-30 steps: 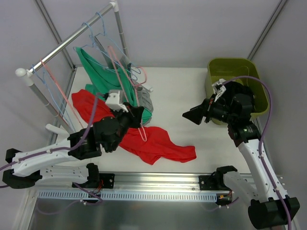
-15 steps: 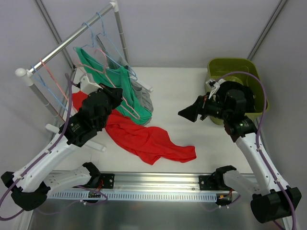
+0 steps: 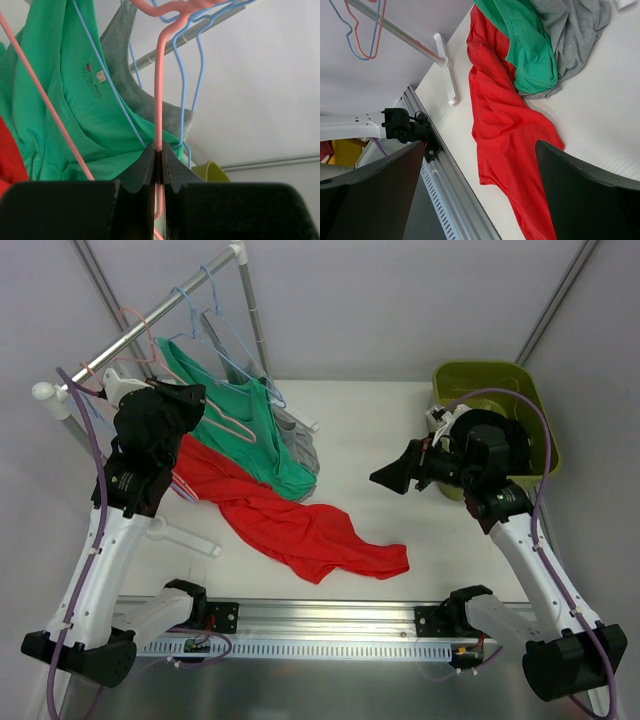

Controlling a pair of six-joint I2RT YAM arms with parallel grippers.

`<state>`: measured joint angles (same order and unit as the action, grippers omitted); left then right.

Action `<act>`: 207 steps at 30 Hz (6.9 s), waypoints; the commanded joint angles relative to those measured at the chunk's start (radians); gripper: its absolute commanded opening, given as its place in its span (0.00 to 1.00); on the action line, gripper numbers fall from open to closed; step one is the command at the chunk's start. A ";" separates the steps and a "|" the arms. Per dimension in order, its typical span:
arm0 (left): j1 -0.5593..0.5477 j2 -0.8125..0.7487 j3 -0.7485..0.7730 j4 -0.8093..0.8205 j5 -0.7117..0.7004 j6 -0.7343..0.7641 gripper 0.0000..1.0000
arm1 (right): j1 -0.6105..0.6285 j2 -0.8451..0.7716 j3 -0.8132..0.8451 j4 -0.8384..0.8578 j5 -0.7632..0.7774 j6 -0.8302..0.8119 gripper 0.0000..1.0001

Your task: Remove the tank top from the hanger

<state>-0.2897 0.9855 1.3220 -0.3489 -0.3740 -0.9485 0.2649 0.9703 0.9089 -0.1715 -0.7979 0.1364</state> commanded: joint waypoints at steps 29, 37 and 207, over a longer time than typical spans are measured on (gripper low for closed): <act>0.141 -0.103 -0.090 0.007 0.207 -0.013 0.76 | 0.549 0.501 0.143 0.041 0.439 -0.195 0.99; 0.138 -0.120 -0.032 0.007 0.473 0.097 0.99 | 0.700 0.746 0.231 0.015 0.696 -0.207 0.99; -0.101 0.176 0.279 0.031 -0.030 0.278 0.00 | -0.359 -0.222 -0.010 0.010 0.123 0.149 1.00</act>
<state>-0.3805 1.2278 1.6035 -0.3820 -0.4988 -0.7605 -0.1001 0.7555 0.8860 -0.2230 -0.6388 0.2783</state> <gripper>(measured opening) 0.024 0.993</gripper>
